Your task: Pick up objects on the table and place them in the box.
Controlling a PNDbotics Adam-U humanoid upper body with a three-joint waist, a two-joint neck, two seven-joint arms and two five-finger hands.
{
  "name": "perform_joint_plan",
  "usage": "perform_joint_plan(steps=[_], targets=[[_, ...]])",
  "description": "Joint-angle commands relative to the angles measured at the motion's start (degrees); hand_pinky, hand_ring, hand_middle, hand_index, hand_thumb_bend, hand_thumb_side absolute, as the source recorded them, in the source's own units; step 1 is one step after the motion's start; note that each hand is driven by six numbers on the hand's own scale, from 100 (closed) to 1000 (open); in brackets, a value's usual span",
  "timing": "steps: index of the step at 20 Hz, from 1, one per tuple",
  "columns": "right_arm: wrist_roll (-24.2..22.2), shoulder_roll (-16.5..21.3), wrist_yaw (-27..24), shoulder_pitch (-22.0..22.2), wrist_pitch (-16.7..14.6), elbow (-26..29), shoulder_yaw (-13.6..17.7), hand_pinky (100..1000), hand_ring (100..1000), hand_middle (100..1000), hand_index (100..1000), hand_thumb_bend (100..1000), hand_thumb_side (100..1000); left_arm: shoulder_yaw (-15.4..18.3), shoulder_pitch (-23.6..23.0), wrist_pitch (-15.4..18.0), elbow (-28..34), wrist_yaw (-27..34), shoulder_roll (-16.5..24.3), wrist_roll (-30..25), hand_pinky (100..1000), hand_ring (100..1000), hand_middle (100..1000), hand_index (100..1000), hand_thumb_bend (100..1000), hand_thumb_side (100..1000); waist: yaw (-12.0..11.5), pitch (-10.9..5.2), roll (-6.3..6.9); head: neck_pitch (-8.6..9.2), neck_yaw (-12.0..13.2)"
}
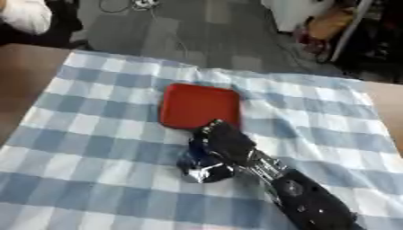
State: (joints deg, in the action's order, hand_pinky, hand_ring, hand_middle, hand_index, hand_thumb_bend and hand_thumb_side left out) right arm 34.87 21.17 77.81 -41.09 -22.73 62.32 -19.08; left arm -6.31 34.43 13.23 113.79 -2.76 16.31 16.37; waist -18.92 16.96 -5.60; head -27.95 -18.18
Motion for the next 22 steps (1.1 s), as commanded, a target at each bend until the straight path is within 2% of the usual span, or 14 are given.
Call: perform_joint_plan(steps=[1,3,4,7,8,9,10,11,12,13,15,22], targets=[[2.6,0.1,0.1,1.7,-0.3,-1.5,-0.2,100,100,100,336,129,1000,0.2,0.8,0.2,0.8,0.1,0.7,-0.1,800,837,1000,877,305,1000,0.0,-0.34,0.52,-0.06,0.3],[3.5,-0.1,-0.9,1.8,-1.4,-2.0,-0.2,100,100,100,335,153,970,0.2,0.8,0.2,0.8,0.1,0.7,0.0,800,837,1000,877,305,1000,0.0,-0.33,0.52,-0.04,0.3],[3.6,-0.3,-1.9,1.9,-2.2,-2.4,-0.1,100,100,100,337,123,912,0.2,0.8,0.2,0.8,0.1,0.7,0.0,800,837,1000,877,305,1000,0.0,-0.32,0.53,-0.06,0.3],[2.7,-0.3,-4.7,1.8,-4.0,-3.1,0.2,100,100,100,333,100,849,0.2,0.8,0.2,0.8,0.1,0.7,0.0,800,836,1000,877,305,1000,0.0,-0.32,0.55,-0.14,0.4],[2.1,-0.4,-5.8,1.9,-4.1,-2.8,0.5,100,100,100,330,100,871,0.2,0.8,0.3,0.8,0.1,0.7,0.0,800,837,1000,877,305,1000,0.0,-0.32,0.55,-0.16,0.4],[1.4,-0.4,-7.0,2.0,-3.9,-2.1,0.6,100,100,100,328,100,956,0.2,0.7,0.3,0.8,0.1,0.7,0.0,800,837,1000,877,305,1000,0.0,-0.33,0.54,-0.19,0.4],[0.4,-0.3,-8.2,2.0,-3.4,-1.0,0.8,100,100,100,326,106,824,0.2,0.7,0.2,0.8,0.1,0.8,0.0,800,837,1000,877,304,1000,0.1,-0.37,0.52,-0.27,0.5],[-0.9,-0.2,-9.5,2.1,-2.5,0.5,0.9,100,100,100,327,106,825,0.2,0.6,0.2,0.8,0.1,0.8,0.0,800,837,1000,877,304,1000,0.1,-0.40,0.51,-0.33,0.5],[-2.4,-0.1,-10.8,2.1,-1.6,2.1,0.9,100,100,100,324,100,866,0.2,0.6,0.2,0.8,0.1,0.8,0.0,800,837,1000,877,304,1000,0.2,-0.44,0.51,-0.39,0.5],[-3.9,0.0,-12.0,2.0,-0.5,4.2,0.9,100,100,100,324,103,820,0.2,0.6,0.2,0.8,0.1,0.9,-0.1,800,837,1000,877,304,1000,0.2,-0.48,0.51,-0.42,0.5],[-6.6,0.4,-14.2,1.9,1.4,8.5,0.6,100,100,100,322,100,822,0.2,0.5,0.2,0.8,0.1,0.9,-0.1,800,837,1000,877,304,1000,0.3,-0.56,0.53,-0.47,0.5],[-12.0,1.4,-21.5,2.1,4.2,18.5,0.3,100,100,100,319,100,819,0.1,0.3,0.2,0.8,0.1,1.0,-0.1,799,836,1000,877,305,1000,0.5,-0.92,0.45,-0.58,0.4]])
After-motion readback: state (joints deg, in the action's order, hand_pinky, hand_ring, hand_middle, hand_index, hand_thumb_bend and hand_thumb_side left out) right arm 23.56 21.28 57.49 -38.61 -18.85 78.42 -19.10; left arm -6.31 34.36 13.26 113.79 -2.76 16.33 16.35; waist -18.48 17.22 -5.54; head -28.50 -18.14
